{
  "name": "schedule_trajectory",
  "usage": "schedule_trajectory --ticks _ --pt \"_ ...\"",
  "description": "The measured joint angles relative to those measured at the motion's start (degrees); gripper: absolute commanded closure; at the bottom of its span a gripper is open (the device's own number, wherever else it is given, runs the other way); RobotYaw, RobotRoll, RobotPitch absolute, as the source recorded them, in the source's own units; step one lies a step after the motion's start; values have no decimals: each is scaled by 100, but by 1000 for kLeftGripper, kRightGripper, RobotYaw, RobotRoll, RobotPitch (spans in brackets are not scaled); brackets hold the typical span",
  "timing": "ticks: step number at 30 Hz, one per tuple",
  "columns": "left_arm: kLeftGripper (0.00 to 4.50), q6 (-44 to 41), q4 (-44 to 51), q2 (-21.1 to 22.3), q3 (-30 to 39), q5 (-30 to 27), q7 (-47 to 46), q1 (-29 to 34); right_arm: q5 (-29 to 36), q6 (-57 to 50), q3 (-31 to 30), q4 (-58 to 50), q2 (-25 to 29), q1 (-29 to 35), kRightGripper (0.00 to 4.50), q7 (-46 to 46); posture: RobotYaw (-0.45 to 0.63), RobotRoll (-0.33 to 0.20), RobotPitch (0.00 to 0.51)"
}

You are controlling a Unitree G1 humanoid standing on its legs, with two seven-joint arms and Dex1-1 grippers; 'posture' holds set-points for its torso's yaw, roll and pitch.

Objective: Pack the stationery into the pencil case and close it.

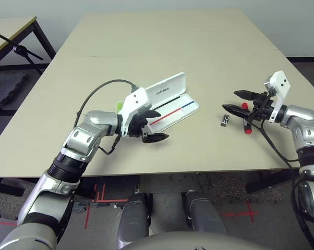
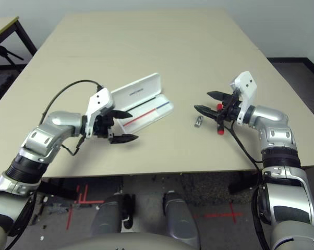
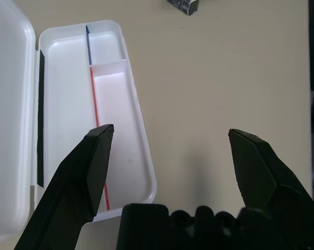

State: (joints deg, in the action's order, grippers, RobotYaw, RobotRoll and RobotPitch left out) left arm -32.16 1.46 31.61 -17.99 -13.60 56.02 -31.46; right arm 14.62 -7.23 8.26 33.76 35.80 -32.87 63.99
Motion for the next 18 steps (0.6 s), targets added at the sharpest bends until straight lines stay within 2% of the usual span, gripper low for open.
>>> schedule_trajectory --ticks 10,18 --pt "45 -118 -266 -235 -334 322 -48 -123 -5 2 -19 -3 1 -1 0 -50 -135 0 71" --pt "45 -271 -263 -231 -527 457 15 -80 -7 21 -21 -2 1 -1 0 -115 -137 0 71"
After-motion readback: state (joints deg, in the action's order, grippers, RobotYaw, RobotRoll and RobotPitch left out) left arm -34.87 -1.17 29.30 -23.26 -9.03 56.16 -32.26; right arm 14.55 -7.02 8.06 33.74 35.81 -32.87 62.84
